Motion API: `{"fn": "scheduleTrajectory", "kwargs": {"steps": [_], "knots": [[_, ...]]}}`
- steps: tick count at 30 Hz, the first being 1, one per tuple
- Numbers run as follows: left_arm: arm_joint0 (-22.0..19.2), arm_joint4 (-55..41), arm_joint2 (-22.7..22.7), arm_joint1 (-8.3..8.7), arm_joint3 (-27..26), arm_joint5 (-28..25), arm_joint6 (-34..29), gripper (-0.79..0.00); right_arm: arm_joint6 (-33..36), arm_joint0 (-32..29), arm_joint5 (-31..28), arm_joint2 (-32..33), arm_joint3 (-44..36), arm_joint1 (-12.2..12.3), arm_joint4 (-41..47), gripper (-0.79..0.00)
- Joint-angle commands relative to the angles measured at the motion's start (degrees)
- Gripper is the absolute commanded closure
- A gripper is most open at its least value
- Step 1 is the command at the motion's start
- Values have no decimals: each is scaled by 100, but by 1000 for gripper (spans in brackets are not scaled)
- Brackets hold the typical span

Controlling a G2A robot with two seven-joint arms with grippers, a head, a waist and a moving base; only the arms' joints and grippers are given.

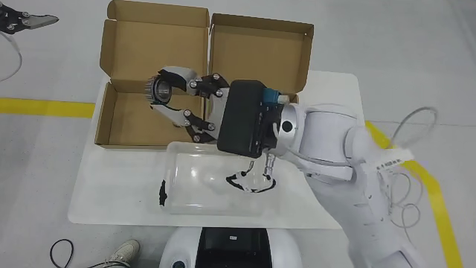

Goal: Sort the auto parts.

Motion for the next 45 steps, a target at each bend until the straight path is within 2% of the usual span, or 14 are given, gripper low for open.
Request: {"fn": "scheduleTrajectory", "kwargs": {"steps": [1,12,19,36,45], "knots": [[0,0,0,0,0,0,0,-785,-10,-52,9,-20,77,11,-33,0],[0,0,0,0,0,0,0,-785,-122,-532,227,-218,698,77,-464,0],[0,0,0,0,0,0,0,-785,156,-682,1018,-597,1292,55,-1187,0],[0,0,0,0,0,0,0,-785,743,21,2396,-1877,2806,-334,-2220,0],[0,0,0,0,0,0,0,-785,825,582,2596,-2286,3821,-678,-1940,0]]}}
